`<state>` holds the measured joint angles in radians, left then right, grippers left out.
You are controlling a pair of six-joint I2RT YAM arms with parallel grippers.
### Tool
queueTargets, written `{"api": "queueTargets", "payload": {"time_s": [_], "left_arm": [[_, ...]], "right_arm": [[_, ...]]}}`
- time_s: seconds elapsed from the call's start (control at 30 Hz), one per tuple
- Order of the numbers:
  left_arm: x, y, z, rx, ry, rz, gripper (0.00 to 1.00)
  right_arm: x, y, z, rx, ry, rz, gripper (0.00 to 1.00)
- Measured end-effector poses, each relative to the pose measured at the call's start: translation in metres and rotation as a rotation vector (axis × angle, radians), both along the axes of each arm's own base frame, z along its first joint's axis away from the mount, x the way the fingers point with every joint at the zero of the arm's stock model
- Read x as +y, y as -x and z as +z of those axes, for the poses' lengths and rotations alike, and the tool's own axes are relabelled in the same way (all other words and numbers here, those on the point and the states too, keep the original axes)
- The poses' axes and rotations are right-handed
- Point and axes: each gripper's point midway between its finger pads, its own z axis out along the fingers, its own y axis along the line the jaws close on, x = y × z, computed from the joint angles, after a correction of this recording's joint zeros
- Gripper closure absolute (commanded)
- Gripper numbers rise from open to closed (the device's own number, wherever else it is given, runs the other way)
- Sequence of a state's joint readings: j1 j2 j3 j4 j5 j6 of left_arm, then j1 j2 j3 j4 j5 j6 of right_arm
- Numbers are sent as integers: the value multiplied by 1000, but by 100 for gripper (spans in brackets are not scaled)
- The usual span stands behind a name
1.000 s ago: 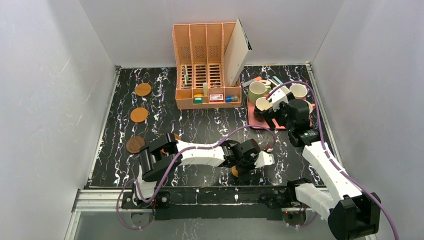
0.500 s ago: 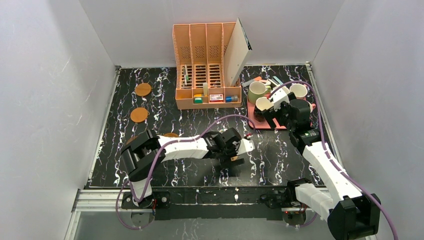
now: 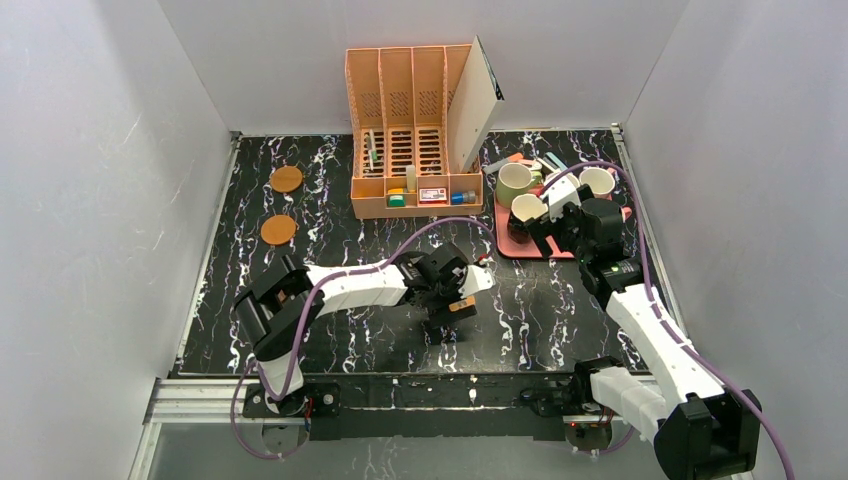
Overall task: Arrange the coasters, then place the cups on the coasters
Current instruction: Move the coaster to the center of the board.
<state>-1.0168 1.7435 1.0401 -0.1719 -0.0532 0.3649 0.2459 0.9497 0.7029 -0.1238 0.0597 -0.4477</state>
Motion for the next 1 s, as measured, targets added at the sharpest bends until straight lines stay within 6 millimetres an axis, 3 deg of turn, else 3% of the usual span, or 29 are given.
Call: {"api": "queueTargets", "payload": {"time_s": [0.2, 0.37, 0.6, 0.87, 1.0], "left_arm": [[0, 17, 3, 101, 0, -25, 2], [-28, 7, 14, 111, 65, -15, 2], [-46, 4, -7, 154, 73, 3, 2], [-77, -1, -5, 125, 117, -21, 2], [-83, 0, -4, 101, 119, -27, 2]], "right_arm": [[0, 0, 1, -3, -3, 1, 2], [-1, 0, 1, -3, -3, -2, 2], [0, 0, 1, -3, -4, 2, 2], [1, 0, 1, -3, -6, 6, 2], [1, 0, 1, -2, -7, 9, 2]]}}
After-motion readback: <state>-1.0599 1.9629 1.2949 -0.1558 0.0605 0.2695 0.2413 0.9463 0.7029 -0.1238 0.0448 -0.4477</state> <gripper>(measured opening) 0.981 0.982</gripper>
